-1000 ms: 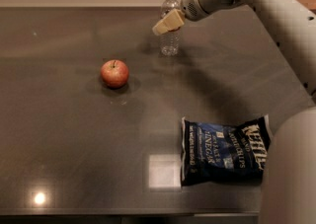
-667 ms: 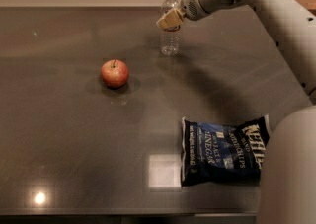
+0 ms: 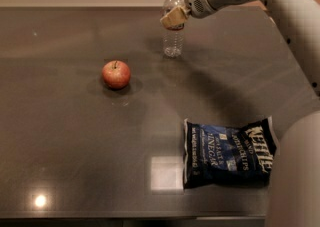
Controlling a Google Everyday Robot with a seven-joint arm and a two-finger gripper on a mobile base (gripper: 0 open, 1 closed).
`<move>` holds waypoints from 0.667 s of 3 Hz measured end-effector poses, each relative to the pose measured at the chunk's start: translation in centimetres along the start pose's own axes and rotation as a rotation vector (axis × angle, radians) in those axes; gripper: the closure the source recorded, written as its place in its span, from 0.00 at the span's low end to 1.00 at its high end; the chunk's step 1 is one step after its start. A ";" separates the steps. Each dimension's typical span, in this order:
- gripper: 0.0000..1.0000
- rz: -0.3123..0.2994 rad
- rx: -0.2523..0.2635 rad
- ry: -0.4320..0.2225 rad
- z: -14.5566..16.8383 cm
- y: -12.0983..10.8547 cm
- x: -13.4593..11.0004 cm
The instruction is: Pick water bottle
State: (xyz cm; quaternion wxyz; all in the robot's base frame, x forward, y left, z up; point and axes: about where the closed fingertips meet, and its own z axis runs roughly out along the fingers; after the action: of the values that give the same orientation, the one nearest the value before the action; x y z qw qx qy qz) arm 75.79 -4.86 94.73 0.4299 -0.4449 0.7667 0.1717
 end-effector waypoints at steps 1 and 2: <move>1.00 -0.033 -0.032 0.000 -2.9 1.5 -1.5; 1.00 -0.071 -0.059 -0.008 -6.1 2.8 -3.0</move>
Offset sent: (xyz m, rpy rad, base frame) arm -0.0775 -0.0233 0.1010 -0.0235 -0.0442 0.1389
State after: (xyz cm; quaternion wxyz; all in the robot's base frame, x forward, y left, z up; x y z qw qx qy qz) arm 71.13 -5.69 100.31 0.4254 -0.4835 0.7434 0.1807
